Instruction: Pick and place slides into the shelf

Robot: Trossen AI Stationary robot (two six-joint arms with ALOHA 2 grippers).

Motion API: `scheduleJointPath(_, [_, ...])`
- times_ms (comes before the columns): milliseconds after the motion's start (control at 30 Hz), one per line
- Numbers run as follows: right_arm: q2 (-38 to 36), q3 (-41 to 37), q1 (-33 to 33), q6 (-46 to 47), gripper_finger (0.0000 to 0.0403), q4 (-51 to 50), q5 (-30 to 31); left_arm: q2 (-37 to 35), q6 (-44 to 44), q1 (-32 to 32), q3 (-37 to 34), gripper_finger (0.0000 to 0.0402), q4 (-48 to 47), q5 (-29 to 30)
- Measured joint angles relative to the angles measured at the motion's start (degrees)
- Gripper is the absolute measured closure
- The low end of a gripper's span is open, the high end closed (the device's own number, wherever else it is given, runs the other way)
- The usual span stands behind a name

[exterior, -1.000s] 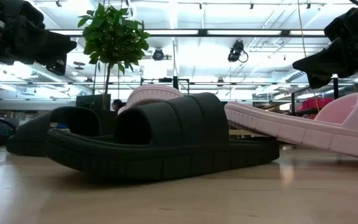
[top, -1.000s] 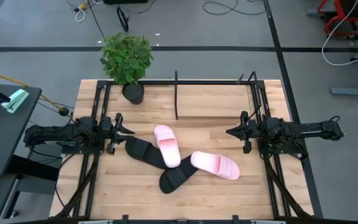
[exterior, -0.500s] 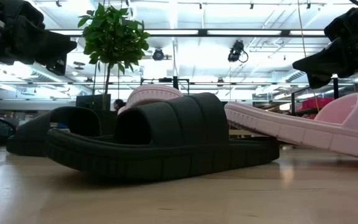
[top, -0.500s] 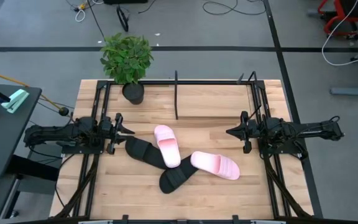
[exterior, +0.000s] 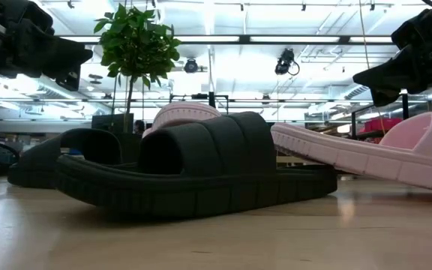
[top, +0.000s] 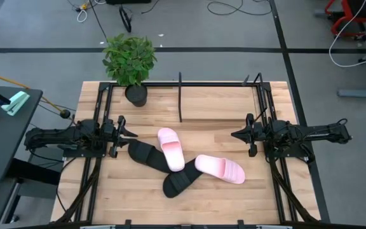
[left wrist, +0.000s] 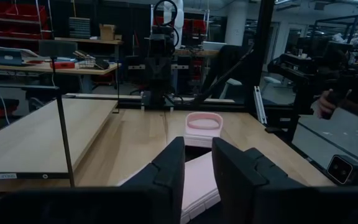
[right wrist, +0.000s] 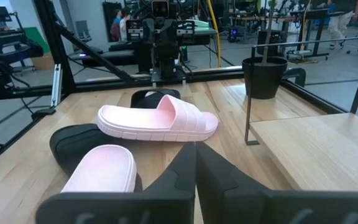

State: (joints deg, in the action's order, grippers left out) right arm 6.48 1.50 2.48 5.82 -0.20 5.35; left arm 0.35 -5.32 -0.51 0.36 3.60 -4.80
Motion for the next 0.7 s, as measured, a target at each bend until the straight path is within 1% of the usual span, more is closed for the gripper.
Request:
scheduleJointPath(267, [0.0, -0.1, 0.0, 0.0, 0.0393, 1.4, 0.3, 0.0, 0.0, 0.0, 0.0, 0.0317, 1.2, 0.6])
scheduleJointPath(500, [0.0, -0.1, 0.0, 0.0, 0.0393, 9.7, 0.2, -0.1, 0.3, 0.0, 0.0, 0.0322, 4.2, 0.8])
scheduleJointPath(600, [0.5, 0.5, 0.0, 1.0, 0.0393, 9.1, -0.4, 0.0, -1.0, 0.0, 0.0, 0.0318, 5.8, 2.3])
scheduleJointPath(700, [2.2, 2.5, 0.0, 1.9, 0.0392, 8.9, -2.2, 0.0, -1.5, 0.0, 0.0, 0.0314, 5.4, 4.2])
